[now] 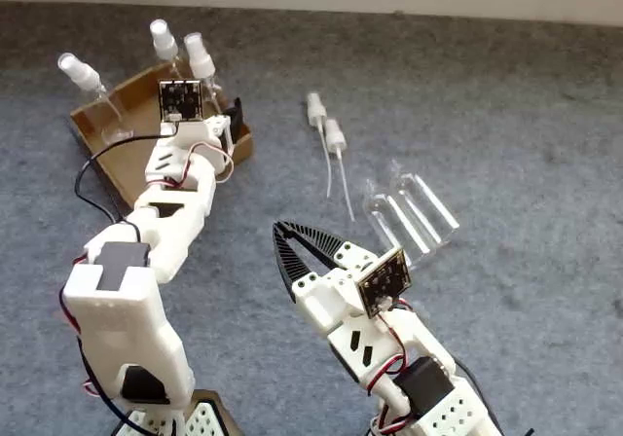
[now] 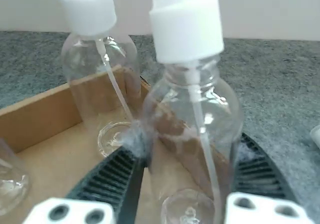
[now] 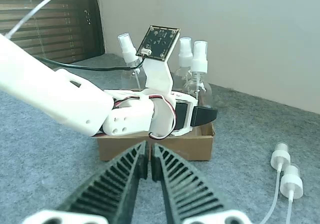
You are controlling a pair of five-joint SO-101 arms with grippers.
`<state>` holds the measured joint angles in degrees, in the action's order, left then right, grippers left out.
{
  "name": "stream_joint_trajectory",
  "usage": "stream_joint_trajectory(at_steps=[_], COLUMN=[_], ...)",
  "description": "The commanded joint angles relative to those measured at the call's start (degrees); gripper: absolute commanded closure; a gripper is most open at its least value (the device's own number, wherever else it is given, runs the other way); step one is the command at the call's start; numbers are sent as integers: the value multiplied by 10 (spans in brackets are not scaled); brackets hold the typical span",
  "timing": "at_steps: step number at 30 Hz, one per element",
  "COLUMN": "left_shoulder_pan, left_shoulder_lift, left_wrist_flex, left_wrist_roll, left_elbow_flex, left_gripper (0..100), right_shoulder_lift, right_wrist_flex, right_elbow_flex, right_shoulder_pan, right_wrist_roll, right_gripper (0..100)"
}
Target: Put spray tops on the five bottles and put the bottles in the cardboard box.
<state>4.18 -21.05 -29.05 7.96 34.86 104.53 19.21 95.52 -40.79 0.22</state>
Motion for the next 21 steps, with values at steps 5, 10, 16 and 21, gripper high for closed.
stream_joint_trajectory(at_steps=[5,10,16,21], left_shoulder_pan=[-20,-18,-16,-15], left_shoulder_lift=[5,6,5,8], left_wrist_flex=[-15,-16,-14,-16], left_wrist_roll=[-83,-91,-88,-88], left_elbow_flex=[-29,-16,-15,-7], left_gripper=[858,858,765,743], right_shoulder_lift=[8,8,8,8], right_wrist_flex=[-15,-15,-15,-15], right_elbow_flex=[57,57,57,57], right_shoulder_pan=[-6,-6,-6,-6], right_wrist_roll=[7,7,7,7], right_gripper=[987,987,987,987])
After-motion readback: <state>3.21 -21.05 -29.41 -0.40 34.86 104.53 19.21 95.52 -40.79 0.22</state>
